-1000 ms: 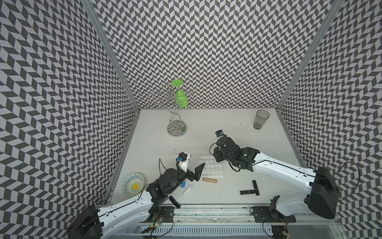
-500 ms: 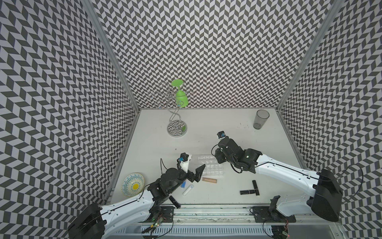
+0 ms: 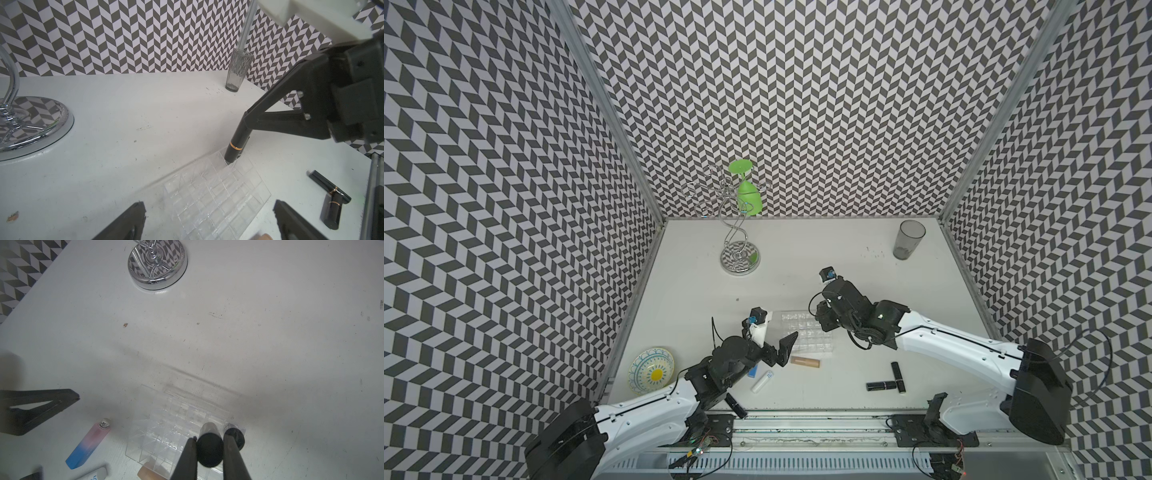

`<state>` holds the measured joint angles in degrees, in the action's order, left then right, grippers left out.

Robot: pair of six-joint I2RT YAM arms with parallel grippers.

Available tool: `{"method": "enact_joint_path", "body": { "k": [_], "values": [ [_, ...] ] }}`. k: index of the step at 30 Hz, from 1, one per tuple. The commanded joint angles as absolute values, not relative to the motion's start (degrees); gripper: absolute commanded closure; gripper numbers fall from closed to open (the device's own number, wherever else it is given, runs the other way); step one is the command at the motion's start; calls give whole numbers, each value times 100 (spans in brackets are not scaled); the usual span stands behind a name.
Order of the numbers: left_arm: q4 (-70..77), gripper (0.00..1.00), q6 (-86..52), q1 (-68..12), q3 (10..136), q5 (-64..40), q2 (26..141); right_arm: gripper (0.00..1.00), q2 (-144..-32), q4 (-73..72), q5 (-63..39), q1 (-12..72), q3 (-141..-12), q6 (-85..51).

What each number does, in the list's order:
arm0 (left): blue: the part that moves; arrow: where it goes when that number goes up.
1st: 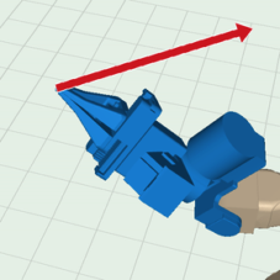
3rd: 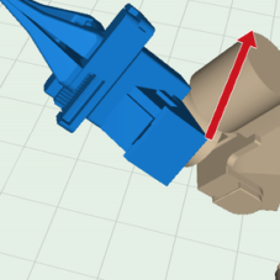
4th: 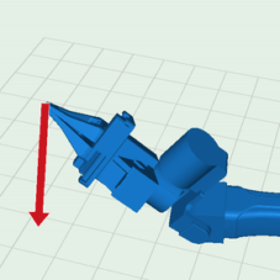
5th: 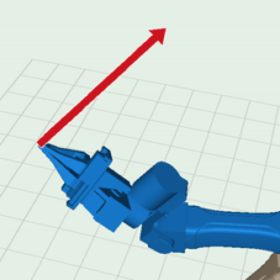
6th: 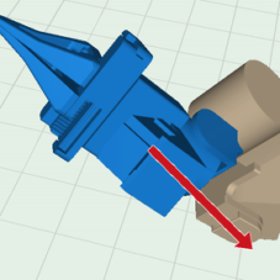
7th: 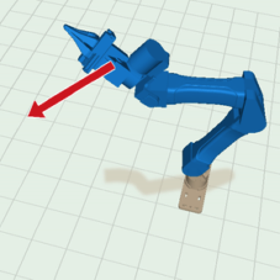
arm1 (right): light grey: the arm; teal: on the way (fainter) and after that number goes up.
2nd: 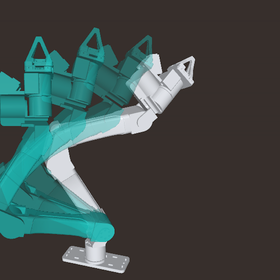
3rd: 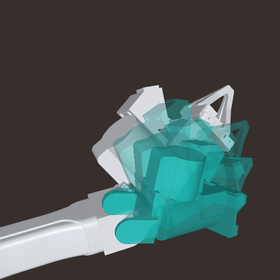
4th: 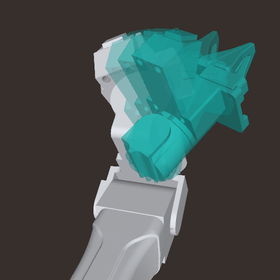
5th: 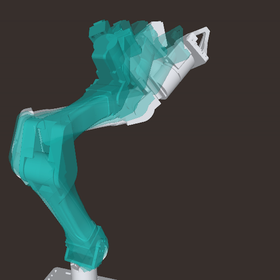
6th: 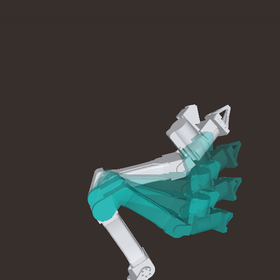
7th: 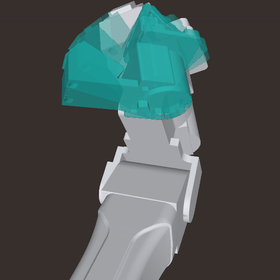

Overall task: Arrange the lipsticks in the organizer
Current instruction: Place the lipstick in the storage box.

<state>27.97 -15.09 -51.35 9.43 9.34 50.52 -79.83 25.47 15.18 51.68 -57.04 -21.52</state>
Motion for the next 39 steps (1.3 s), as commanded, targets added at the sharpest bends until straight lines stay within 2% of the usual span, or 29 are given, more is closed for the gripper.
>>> {"method": "enact_joint_path", "body": {
  "k": [1, 13, 23, 32, 39],
  "values": [
    [3026, 0, -1530, -5110, 984, 919, 5079, 96, -8091, 2329, 1583, 5194, -5669, -2121],
    [3045, 0, -1547, -5098, 940, 888, 5047, 95, -8510, 2361, 1672, 5294, -5693, -2129],
    [2998, 0, -1532, -5089, 879, 928, 4873, 95, -8315, 2414, 1884, 5467, -5569, -2203],
    [3111, 0, -1556, -5090, 861, 888, 4975, 96, -8237, 2424, 2581, 5608, -5377, -2244],
    [3185, 0, -1556, -5090, 854, 854, 5005, 96, -8181, 2224, 2500, 5613, -5559, -2143]
  ]
}}
